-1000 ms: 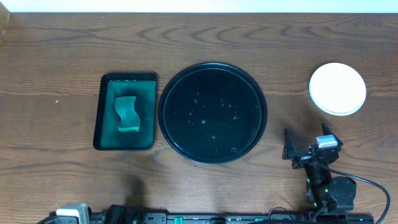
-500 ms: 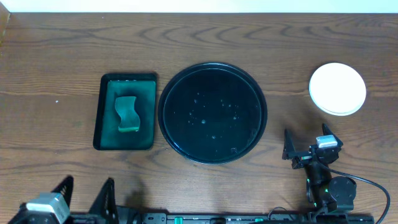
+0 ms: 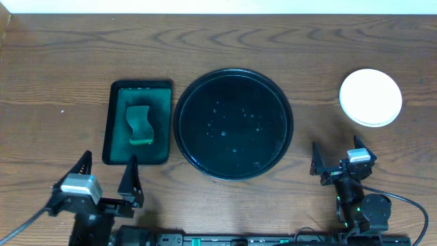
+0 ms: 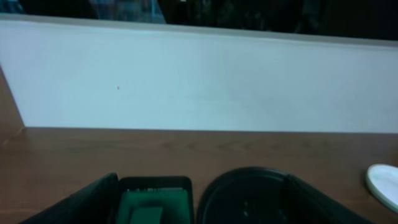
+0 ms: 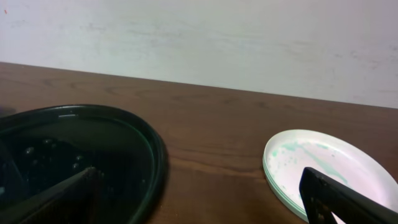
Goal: Clean dirty plates on tray and stack at the side
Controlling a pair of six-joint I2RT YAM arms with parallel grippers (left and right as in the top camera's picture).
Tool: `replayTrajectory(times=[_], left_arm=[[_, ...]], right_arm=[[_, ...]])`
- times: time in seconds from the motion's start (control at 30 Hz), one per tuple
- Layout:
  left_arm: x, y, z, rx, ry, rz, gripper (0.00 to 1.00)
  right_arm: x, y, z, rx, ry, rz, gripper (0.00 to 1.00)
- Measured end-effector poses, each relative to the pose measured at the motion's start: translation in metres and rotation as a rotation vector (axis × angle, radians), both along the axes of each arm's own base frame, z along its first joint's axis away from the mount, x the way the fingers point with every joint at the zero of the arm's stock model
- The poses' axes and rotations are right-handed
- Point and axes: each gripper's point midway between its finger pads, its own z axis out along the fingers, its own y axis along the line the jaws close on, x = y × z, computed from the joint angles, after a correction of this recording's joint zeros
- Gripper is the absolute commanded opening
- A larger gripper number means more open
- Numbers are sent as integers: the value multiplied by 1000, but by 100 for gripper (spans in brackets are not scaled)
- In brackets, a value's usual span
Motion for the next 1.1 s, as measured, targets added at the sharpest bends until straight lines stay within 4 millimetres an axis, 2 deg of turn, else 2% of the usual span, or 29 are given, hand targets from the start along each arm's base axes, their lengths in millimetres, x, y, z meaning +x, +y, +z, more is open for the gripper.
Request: replayTrajectory(times=[0.3, 0.57, 0.73, 1.1], left_arm=[[15, 9, -59, 3, 5, 61, 83], [47, 10, -103, 5, 36, 74, 82], [68, 9, -142, 6, 61, 73, 82], [87, 5, -197, 7, 87, 52, 82]], right_arm=[[0, 0, 0, 0, 0, 0, 99], [0, 0, 0, 0, 0, 0, 99], [0, 0, 0, 0, 0, 0, 99], [0, 0, 0, 0, 0, 0, 99]])
